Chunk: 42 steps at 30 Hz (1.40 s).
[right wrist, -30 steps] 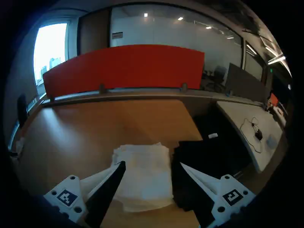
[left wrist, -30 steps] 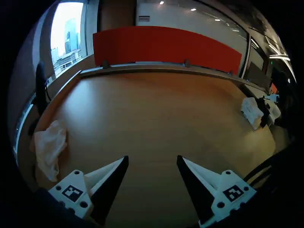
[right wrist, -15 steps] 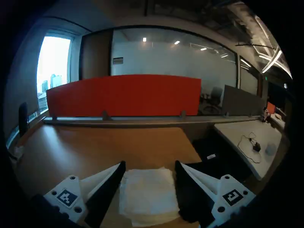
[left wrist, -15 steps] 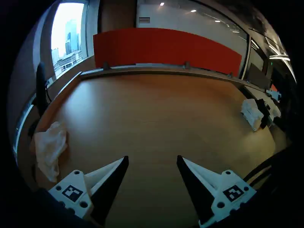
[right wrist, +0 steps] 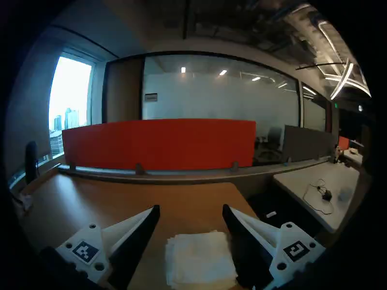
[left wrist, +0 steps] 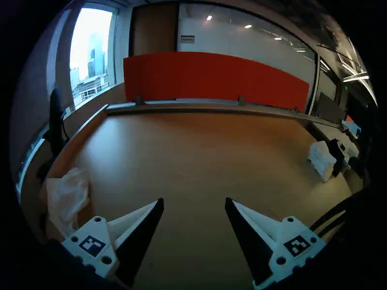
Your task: Fold towel
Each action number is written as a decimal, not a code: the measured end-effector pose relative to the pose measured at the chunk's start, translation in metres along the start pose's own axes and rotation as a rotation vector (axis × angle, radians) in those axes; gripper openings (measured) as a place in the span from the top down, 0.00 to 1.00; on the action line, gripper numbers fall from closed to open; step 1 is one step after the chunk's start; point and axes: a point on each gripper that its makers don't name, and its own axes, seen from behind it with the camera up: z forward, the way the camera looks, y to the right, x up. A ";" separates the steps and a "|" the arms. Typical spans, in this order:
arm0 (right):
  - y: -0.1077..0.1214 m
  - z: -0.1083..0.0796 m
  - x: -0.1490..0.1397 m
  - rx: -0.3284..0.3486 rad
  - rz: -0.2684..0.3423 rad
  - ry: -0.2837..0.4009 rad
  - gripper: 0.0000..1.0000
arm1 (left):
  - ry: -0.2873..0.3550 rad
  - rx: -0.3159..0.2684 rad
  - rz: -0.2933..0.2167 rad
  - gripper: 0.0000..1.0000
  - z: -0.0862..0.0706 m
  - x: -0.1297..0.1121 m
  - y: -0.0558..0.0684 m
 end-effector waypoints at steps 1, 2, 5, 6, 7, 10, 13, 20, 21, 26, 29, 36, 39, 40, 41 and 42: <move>-0.002 0.000 0.001 0.002 -0.002 0.004 0.00 | 0.016 0.001 0.003 0.06 0.000 0.006 -0.001; -0.004 -0.001 0.003 0.003 -0.004 0.009 0.00 | 0.031 0.002 0.006 0.06 0.000 0.011 -0.001; -0.010 -0.001 0.006 0.010 -0.008 0.020 0.00 | 0.082 0.007 0.014 0.06 -0.001 0.029 -0.003; -0.012 -0.001 0.007 0.012 -0.008 0.024 0.00 | 0.101 0.010 0.016 0.06 -0.001 0.036 -0.004; -0.013 -0.001 0.008 0.013 -0.007 0.026 0.00 | 0.120 0.014 0.017 0.06 -0.002 0.043 -0.006; -0.019 -0.002 0.013 0.017 -0.003 0.035 0.00 | 0.178 0.030 0.020 0.06 -0.003 0.063 -0.011; -0.025 -0.005 0.020 0.023 0.001 0.048 0.00 | 0.228 0.045 0.024 0.06 -0.004 0.083 -0.018; -0.047 -0.009 0.035 0.038 -0.002 0.070 0.00 | 0.325 0.067 0.025 0.06 -0.004 0.125 -0.034; -0.051 -0.009 0.037 0.042 -0.002 0.072 0.00 | 0.337 0.070 0.022 0.06 -0.004 0.131 -0.037; -0.074 -0.011 0.044 0.057 -0.002 0.086 0.00 | 0.385 0.072 0.015 0.06 -0.003 0.152 -0.044; -0.090 -0.012 0.050 0.065 -0.001 0.095 0.00 | 0.409 0.068 0.015 0.06 -0.003 0.163 -0.046; -0.130 -0.012 0.066 0.085 0.001 0.124 0.00 | 0.448 0.054 0.004 0.06 0.000 0.181 -0.048; -0.147 -0.011 0.072 0.092 0.003 0.135 0.00 | 0.456 0.047 -0.004 0.06 0.001 0.185 -0.049; -0.152 -0.011 0.073 0.095 0.003 0.137 0.00 | 0.459 0.045 -0.005 0.06 0.002 0.187 -0.050; -0.157 -0.011 0.074 0.098 0.004 0.139 0.00 | 0.462 0.042 -0.006 0.06 0.002 0.188 -0.050; -0.163 -0.011 0.075 0.102 0.004 0.140 0.00 | 0.466 0.040 -0.008 0.06 0.003 0.190 -0.050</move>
